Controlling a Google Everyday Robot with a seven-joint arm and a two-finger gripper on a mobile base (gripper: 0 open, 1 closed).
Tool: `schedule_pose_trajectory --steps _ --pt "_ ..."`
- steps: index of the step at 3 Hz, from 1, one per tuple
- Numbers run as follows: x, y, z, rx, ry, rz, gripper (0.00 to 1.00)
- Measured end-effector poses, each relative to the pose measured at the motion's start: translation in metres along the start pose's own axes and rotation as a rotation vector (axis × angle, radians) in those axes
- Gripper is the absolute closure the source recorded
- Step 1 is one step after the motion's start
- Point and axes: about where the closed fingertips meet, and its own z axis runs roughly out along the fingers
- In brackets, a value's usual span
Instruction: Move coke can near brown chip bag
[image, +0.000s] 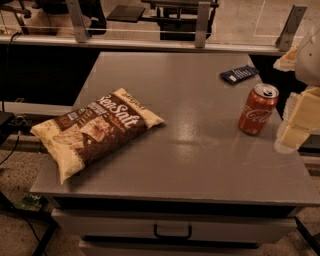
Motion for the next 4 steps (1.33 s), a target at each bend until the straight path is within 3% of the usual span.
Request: schedule_pose_trajectory --steps 2,4 --pt "-0.003 -0.014 0.008 -0.009 -0.012 0.01 0.0" --pt "0.005 -0.065 0.045 -0.034 -0.092 0.091 0.0"
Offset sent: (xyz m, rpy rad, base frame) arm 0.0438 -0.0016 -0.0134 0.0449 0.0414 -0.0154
